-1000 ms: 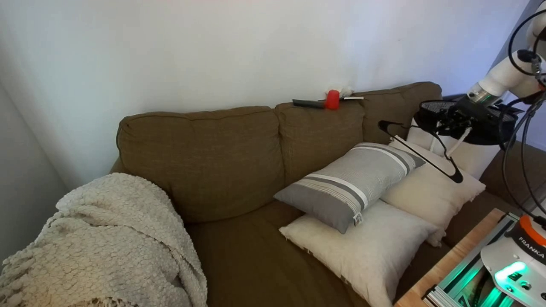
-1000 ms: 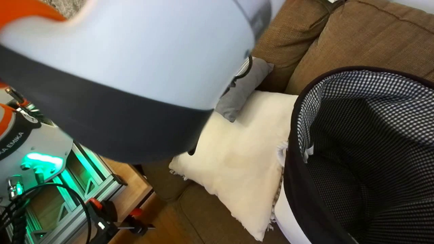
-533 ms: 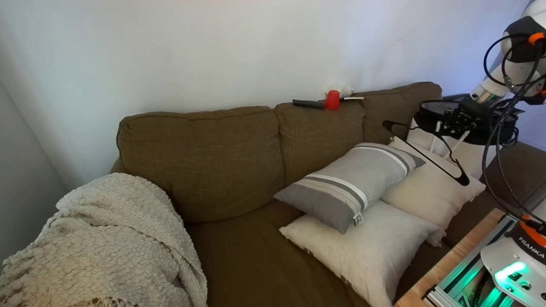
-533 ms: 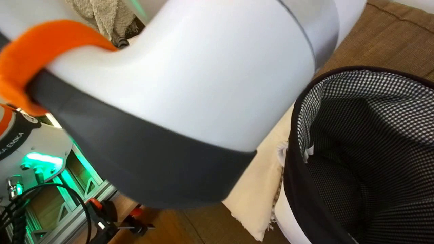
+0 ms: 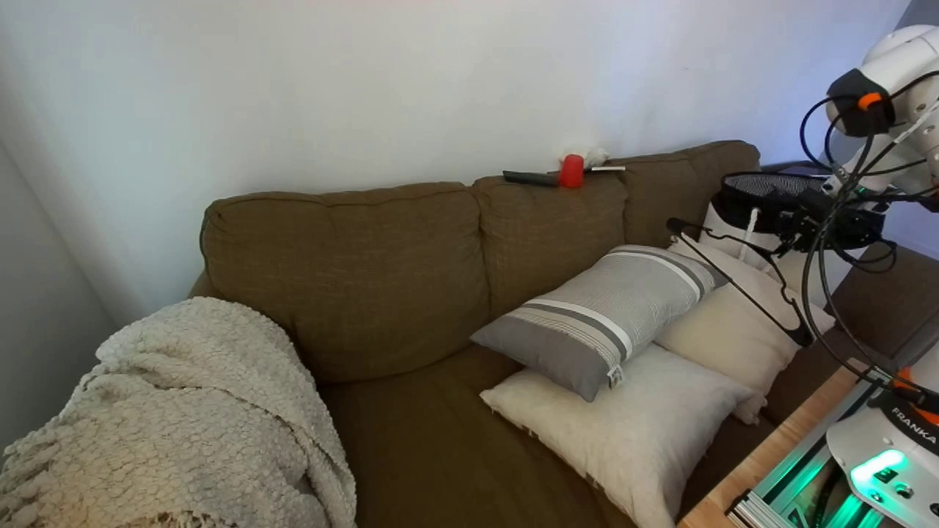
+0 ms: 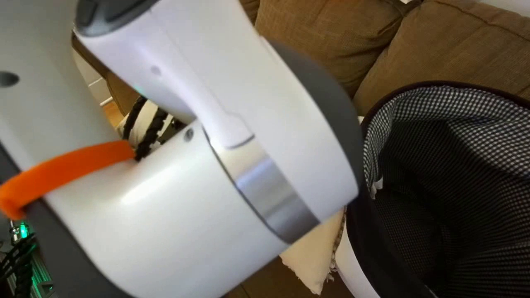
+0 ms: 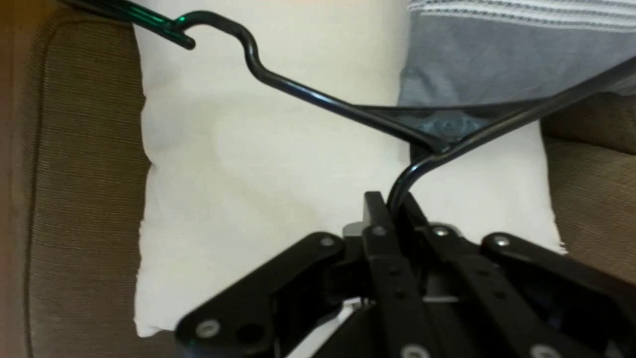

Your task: Unlock the black coat hanger from the laundry basket and put it on the white pillow

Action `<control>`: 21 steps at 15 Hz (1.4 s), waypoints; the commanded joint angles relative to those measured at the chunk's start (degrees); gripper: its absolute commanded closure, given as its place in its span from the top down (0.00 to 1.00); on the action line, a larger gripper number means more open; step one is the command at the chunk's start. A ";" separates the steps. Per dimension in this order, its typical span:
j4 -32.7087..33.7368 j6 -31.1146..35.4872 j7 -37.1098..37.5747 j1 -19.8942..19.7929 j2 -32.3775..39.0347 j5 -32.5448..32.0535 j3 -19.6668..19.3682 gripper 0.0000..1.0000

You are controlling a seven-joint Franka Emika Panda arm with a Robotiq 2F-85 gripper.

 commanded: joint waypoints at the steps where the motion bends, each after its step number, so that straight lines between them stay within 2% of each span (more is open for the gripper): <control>1: -4.56 -0.11 1.40 1.63 4.25 3.05 -2.93 0.02; 2: -3.83 4.24 1.26 3.69 7.90 6.54 -6.87 0.02; 3: -5.13 -0.04 3.04 0.84 2.44 2.66 -2.82 0.02; 5: -7.25 -0.13 0.47 1.54 1.89 3.98 -4.93 0.02; 7: -6.14 -0.13 2.28 0.98 0.41 2.77 -4.85 0.02; 9: -5.58 -0.13 1.83 2.64 0.12 3.91 -6.95 0.02; 10: -4.92 -3.36 1.35 -1.01 -1.94 -0.09 -1.93 0.09; 12: -4.81 -3.45 1.37 -0.33 -3.00 -0.16 -2.80 0.09; 13: -7.08 -4.78 1.05 -0.10 -4.92 3.15 -2.06 0.02; 17: -11.08 -11.09 -1.83 -0.75 -13.18 7.35 2.21 0.02; 19: -12.00 -14.97 -1.58 0.28 -17.46 7.75 3.34 0.02; 21: -10.61 -19.31 1.95 1.38 -20.21 6.25 4.09 0.02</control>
